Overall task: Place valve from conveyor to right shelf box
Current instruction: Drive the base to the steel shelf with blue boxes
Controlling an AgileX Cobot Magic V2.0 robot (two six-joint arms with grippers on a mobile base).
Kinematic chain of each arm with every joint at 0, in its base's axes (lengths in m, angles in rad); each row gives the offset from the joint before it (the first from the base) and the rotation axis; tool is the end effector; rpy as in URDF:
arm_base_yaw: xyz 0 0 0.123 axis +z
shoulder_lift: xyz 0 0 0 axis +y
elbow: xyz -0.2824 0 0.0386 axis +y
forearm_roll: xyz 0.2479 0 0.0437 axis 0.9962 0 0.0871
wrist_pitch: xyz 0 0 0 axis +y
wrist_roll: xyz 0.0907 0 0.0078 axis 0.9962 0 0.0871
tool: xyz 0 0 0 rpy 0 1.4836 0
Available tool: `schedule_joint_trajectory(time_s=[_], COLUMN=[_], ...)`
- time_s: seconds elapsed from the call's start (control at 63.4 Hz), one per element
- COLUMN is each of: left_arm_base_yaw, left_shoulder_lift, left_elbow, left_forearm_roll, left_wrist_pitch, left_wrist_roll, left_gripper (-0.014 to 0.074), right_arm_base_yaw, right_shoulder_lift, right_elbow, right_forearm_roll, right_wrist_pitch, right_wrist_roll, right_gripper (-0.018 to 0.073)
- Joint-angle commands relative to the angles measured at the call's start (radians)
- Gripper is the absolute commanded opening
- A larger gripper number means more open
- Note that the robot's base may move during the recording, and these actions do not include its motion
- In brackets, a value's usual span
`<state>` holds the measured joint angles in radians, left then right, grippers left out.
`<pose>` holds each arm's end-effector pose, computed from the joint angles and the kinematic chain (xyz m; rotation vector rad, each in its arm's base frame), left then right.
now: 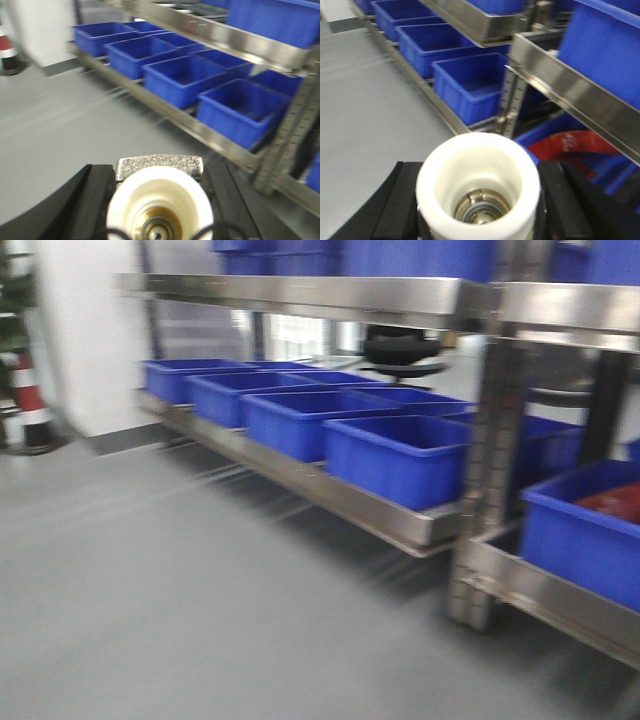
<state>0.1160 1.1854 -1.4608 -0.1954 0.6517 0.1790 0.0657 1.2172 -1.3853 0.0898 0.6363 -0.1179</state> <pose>0.2427 0.0175 0.4836 -0.0038 1.8487 -0.0123 0.2590 0.0219 0.4521 -0.1436 1.9446 0.0653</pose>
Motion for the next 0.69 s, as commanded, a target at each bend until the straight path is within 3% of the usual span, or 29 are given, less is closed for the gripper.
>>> schedule_joint_trajectory(time_s=[0.0,0.678], left_arm_base_yaw=[0.0,0.0], left_shoulder_lift=[-0.011,-0.011], left_elbow=[-0.01,-0.01], left_forearm_roll=[-0.014,-0.014], left_wrist_pitch=[-0.052,-0.052], left_wrist_roll=[-0.006,-0.006], left_gripper=[-0.0111,-0.0111], right_arm_base_yaw=[-0.006,-0.006], right_shoulder_lift=[-0.014,-0.014], right_elbow=[-0.02,-0.02], right_forearm_roll=[-0.008,-0.008], right_wrist_pitch=[-0.078,-0.078], right_wrist_roll=[-0.002,-0.002], right_gripper=[-0.0154,-0.0154])
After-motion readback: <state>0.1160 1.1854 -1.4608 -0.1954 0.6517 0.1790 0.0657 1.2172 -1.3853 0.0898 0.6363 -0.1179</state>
